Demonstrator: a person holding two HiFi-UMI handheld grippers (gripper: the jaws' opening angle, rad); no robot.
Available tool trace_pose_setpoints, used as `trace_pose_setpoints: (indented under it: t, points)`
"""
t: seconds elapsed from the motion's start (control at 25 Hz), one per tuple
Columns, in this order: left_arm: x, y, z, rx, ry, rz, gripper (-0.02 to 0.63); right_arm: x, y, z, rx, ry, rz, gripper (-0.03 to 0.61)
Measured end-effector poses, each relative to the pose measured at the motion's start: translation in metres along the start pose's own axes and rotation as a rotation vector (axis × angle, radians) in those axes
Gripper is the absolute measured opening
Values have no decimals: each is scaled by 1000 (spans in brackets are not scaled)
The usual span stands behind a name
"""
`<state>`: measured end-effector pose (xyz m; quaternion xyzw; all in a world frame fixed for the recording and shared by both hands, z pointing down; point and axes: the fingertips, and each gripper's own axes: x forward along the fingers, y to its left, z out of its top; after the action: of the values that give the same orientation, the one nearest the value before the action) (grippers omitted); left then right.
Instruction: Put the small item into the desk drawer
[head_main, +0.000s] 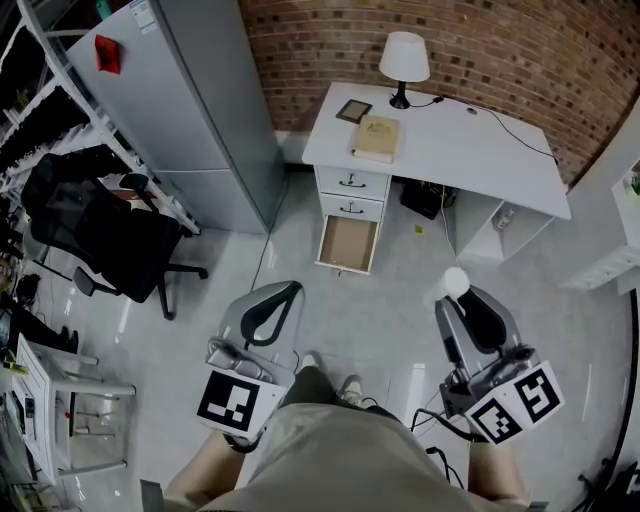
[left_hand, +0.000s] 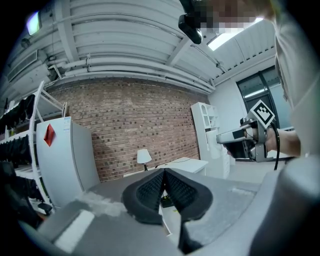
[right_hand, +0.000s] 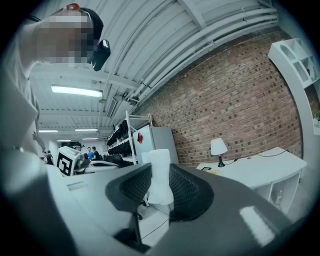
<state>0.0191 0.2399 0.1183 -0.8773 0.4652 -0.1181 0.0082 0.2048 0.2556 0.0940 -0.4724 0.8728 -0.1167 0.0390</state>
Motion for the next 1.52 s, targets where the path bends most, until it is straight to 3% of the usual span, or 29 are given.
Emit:
trace_pose_setpoints:
  t: [0.32,0.68,1.52]
  points:
    - [6,15,-2,-12,-3,15,3,24,0,0,12,-1,23,117]
    - [41,60,-7,-27,0,-5,3,81,-10,-10,29,36,11,117]
    - [193,266,-36,-25,39,-116,2,331,-51,-22,52,124,-90,117]
